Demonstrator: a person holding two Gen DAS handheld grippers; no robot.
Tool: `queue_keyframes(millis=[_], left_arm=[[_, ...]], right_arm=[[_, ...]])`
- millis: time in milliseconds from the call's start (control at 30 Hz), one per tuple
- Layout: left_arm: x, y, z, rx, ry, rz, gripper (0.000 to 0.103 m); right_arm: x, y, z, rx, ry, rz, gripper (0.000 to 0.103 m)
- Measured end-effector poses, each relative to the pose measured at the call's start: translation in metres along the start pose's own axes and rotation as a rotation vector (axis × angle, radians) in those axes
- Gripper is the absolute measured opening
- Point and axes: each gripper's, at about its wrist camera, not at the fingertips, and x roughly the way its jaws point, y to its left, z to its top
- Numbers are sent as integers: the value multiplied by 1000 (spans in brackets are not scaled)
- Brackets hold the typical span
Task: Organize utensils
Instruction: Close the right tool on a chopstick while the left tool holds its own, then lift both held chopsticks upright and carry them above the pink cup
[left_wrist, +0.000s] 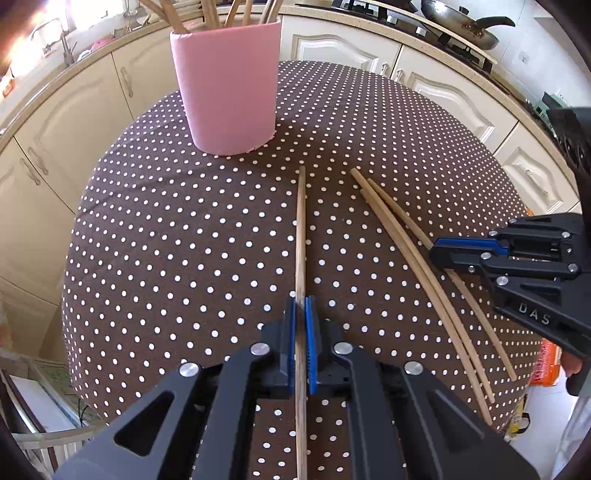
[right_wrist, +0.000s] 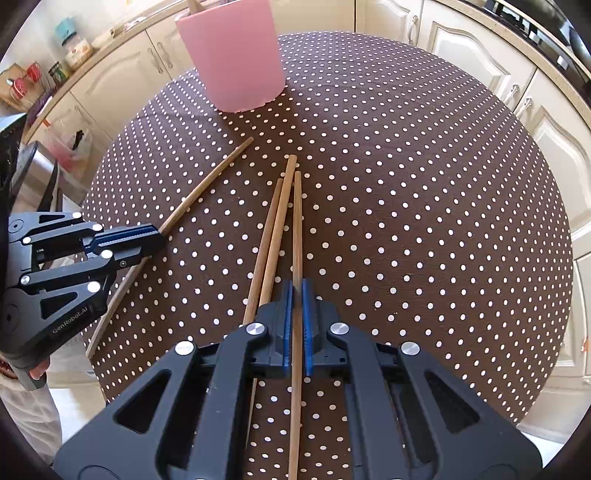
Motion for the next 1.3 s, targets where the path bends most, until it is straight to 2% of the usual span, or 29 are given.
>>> queue_keyframes(millis=[133, 233, 367, 533, 833, 1133, 1300], left_arm=[[-1, 7, 1, -16, -7, -20, 6], [-4, 11, -2, -7, -30, -18, 6], [-9, 20, -9, -48, -63, -35, 6], [-23, 20, -17, -54, -142, -47, 5], [-72, 11, -27, -23, -321, -42, 6], [-104, 5, -32, -9, -425, -35, 6], [-106, -12, -27, -16, -470, -23, 6]], right_arm=[[-6, -4, -9, 9, -38, 12, 6], [-19, 1, -30, 5, -76, 7, 6], [-34, 6, -32, 10, -140, 22, 6], [-58, 6, -35, 17, -229, 49, 5], [-83, -1, -37, 54, -339, 98, 6], [-104, 6, -42, 67, -429, 149, 6], [-117, 13, -43, 64, -477, 174, 6]])
